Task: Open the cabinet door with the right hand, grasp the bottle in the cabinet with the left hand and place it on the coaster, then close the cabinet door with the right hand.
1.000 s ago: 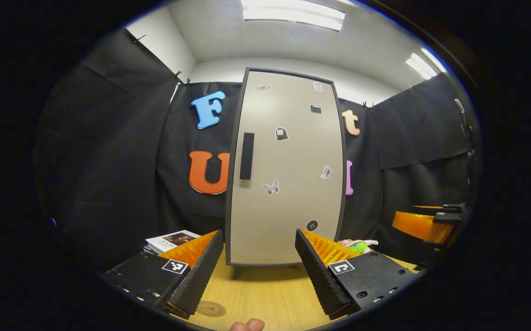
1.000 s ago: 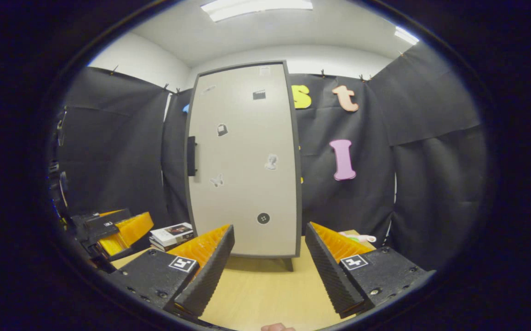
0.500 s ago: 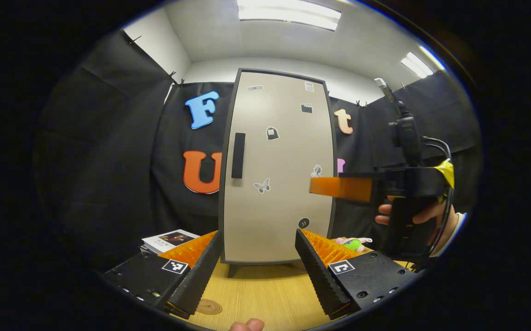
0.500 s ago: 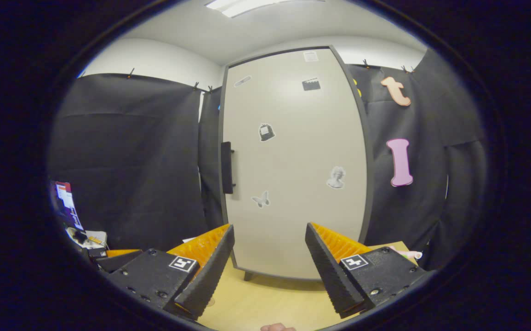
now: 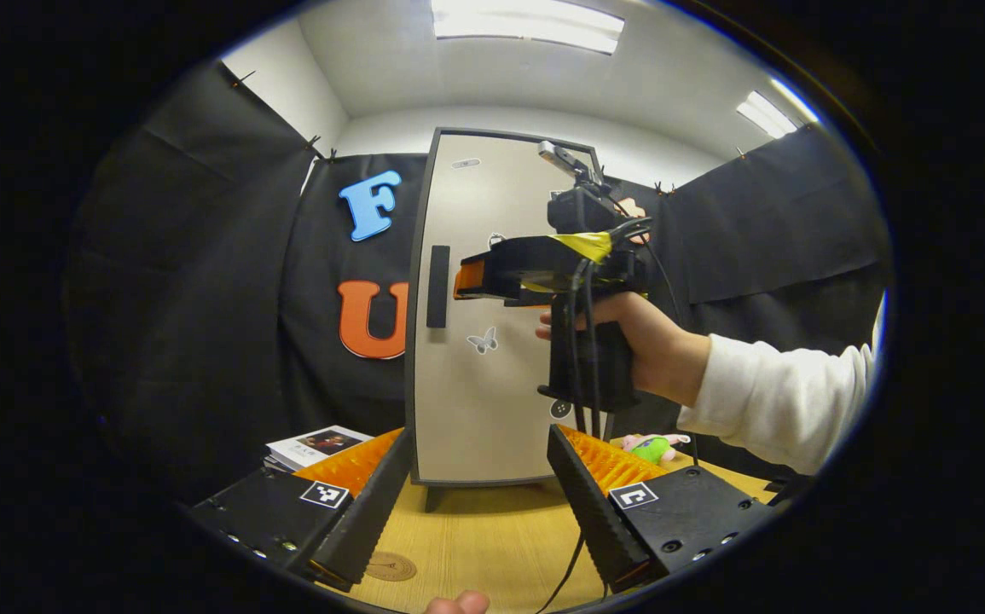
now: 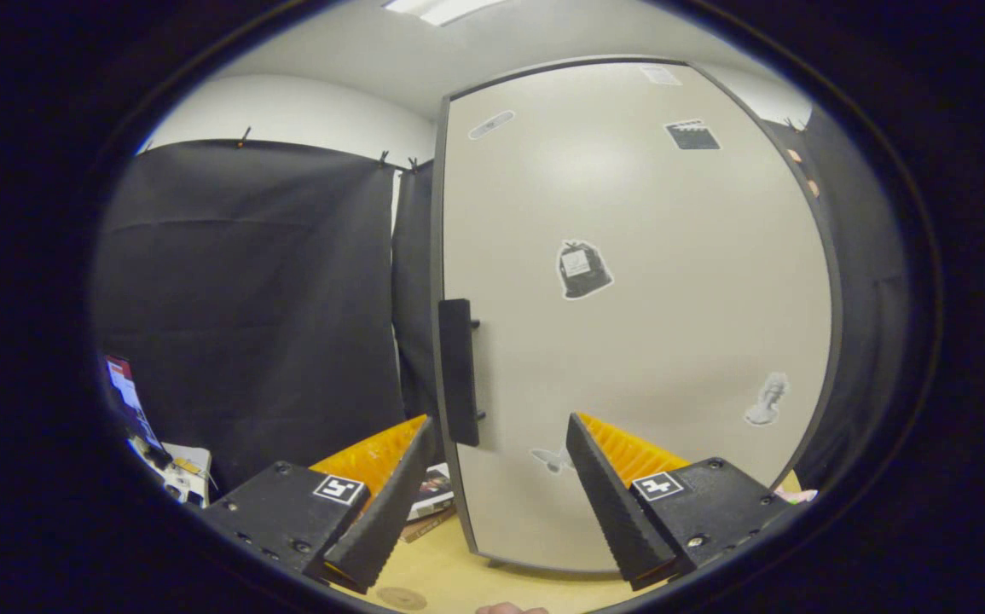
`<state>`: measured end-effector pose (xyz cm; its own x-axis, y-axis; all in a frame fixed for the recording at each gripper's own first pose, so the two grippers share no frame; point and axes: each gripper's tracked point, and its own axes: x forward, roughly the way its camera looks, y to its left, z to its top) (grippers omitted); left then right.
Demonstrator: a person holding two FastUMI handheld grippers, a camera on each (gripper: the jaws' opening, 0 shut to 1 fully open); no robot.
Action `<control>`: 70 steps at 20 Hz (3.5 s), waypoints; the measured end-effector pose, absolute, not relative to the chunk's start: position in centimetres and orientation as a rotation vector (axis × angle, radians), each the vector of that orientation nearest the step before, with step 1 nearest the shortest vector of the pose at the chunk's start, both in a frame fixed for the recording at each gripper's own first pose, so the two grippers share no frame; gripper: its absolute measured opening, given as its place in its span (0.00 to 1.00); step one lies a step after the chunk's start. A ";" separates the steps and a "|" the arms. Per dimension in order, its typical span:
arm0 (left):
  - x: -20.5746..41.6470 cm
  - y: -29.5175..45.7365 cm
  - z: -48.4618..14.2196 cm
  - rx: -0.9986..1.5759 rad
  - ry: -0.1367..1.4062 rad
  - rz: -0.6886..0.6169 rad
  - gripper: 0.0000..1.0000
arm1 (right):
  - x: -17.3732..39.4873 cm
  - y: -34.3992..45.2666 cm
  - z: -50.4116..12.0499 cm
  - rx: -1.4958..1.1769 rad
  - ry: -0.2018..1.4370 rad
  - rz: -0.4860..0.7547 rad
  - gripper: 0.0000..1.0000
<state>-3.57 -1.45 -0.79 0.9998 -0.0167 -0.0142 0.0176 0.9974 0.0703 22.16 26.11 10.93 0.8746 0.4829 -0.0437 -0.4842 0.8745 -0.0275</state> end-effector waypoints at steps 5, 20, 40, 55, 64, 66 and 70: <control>-3.1 0.2 -0.6 0.061 0.010 0.019 0.95 | 24.6 29.2 10.9 -0.084 0.045 0.512 0.95; -2.2 2.0 -0.4 0.075 -0.003 0.042 0.95 | 27.8 32.5 10.3 -0.106 0.077 0.477 0.61; -3.7 5.3 -1.1 0.053 0.001 0.058 0.95 | 23.9 31.3 10.5 -0.160 0.082 0.534 0.12; -3.9 2.7 -1.8 0.045 0.019 -0.043 0.95 | 13.9 24.9 11.8 -0.174 0.061 0.579 0.12; -2.0 -1.0 -2.5 0.033 0.031 -0.117 0.95 | 8.7 17.3 12.5 -0.140 0.060 0.465 0.12; -1.7 -2.0 -3.1 0.032 0.043 -0.135 0.95 | 8.0 15.8 12.6 -0.145 0.058 0.422 0.12; -1.9 -3.5 -3.1 0.032 0.036 -0.152 0.95 | 7.0 11.9 13.1 -0.137 0.062 0.329 0.12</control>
<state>-1.94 -3.51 -3.05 0.9878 -0.1512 -0.0386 0.1523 0.9879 0.0295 6.99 11.87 13.06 0.9447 0.3174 -0.0825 -0.3257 0.9373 -0.1243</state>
